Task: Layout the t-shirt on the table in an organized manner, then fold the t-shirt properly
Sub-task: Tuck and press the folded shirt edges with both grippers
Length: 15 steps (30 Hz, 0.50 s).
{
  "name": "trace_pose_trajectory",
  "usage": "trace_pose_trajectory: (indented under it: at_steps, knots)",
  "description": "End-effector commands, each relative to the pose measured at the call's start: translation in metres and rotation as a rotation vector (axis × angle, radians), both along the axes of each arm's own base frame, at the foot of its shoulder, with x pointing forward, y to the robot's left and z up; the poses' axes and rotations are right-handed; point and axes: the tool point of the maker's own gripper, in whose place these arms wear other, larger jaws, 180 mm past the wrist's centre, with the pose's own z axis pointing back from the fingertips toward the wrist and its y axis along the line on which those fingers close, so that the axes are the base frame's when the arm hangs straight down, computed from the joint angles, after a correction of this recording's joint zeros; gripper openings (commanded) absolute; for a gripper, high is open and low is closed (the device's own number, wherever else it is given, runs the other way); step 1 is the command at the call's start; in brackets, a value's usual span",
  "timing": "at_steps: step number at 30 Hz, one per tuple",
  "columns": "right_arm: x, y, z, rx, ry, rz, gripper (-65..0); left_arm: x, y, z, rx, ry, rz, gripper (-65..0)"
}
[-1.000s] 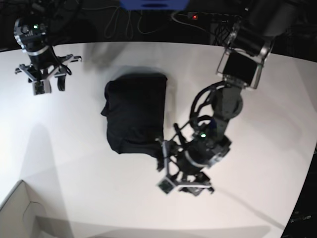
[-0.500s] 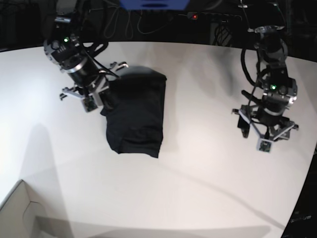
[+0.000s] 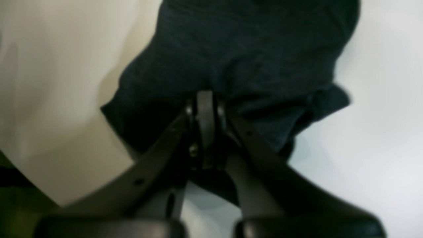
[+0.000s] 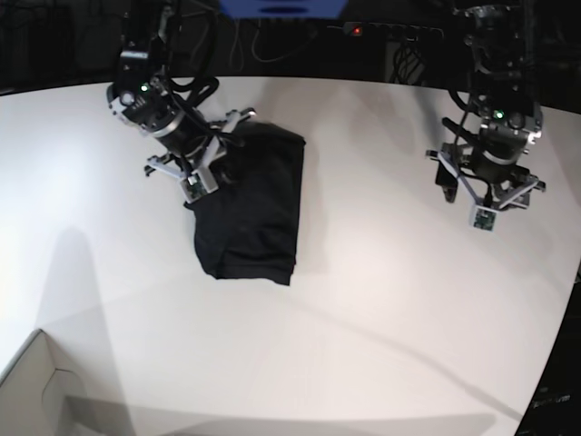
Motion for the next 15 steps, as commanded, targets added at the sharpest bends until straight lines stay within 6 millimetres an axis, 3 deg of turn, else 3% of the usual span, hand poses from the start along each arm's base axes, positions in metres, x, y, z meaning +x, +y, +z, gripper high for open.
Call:
trace_pose_trajectory:
  at_steps: [1, 4, 10, 15]
  knots:
    - [0.004, 0.002, 0.005, 0.016, -0.021, 0.001, -65.0, 0.006, 0.004, 0.013, 0.009, -0.048, 0.005, -22.4]
    - [0.000, 0.000, -0.006, 0.012, 0.007, 0.007, -65.0, -0.004, 0.009, 0.007, 0.012, -0.024, 0.017, -22.4]
    - [0.007, 0.002, 0.003, 0.041, -0.051, 0.002, -65.0, -0.008, 0.009, 0.003, 0.012, -0.012, 0.017, -22.4]
    - [0.017, -0.017, 0.046, -0.002, -0.173, -0.042, -65.0, -0.014, 0.007, 0.005, 0.019, -0.011, 0.012, -22.4]
